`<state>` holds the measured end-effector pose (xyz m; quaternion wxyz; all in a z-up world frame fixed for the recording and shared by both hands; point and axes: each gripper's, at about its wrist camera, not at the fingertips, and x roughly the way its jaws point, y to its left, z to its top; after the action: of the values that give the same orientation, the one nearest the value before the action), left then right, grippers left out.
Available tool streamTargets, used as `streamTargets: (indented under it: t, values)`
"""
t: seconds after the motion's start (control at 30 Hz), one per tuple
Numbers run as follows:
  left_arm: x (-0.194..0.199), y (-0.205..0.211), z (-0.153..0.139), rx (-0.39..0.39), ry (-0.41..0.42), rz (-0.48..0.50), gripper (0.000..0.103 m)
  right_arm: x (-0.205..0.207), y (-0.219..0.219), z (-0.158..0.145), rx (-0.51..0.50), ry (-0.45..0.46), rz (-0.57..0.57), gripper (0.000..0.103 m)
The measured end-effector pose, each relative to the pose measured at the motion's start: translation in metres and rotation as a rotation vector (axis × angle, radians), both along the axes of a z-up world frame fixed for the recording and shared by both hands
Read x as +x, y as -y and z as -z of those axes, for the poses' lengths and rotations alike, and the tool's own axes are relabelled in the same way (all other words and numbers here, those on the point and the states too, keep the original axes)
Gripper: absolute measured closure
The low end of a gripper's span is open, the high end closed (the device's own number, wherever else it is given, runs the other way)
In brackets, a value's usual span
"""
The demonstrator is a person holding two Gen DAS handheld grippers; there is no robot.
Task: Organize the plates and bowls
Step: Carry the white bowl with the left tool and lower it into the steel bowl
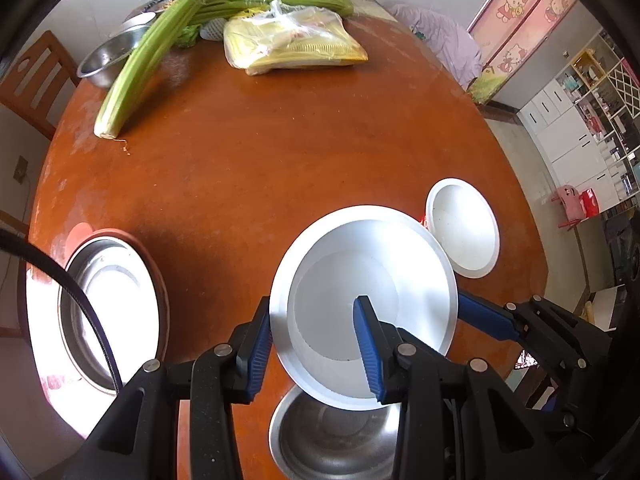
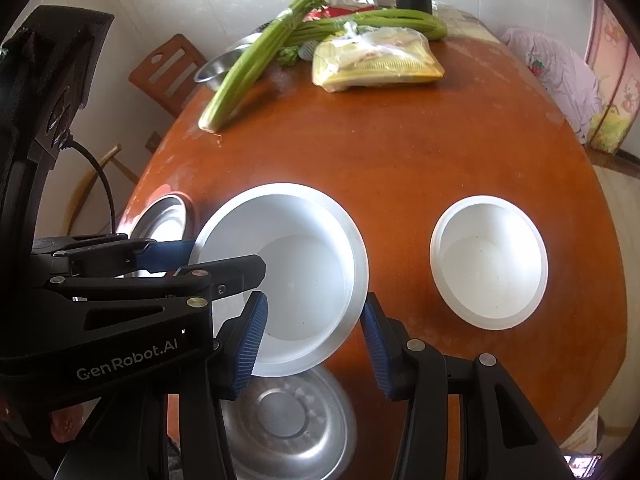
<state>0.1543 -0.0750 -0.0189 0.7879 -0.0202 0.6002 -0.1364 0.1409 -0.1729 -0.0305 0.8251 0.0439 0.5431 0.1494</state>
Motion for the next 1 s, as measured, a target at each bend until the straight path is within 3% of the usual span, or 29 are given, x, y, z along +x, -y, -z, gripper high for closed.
streamTargets:
  t: [0.33,1.0]
  values:
    - [-0.027,-0.009,-0.03,0.005,0.068,-0.021,0.064,-0.023,-0.009,-0.027,-0.009,0.063,-0.025,0.053]
    - [-0.094,-0.011,-0.03,0.021,0.06,-0.014,0.064,-0.087,-0.015,-0.027,0.001,0.063,-0.025,0.053]
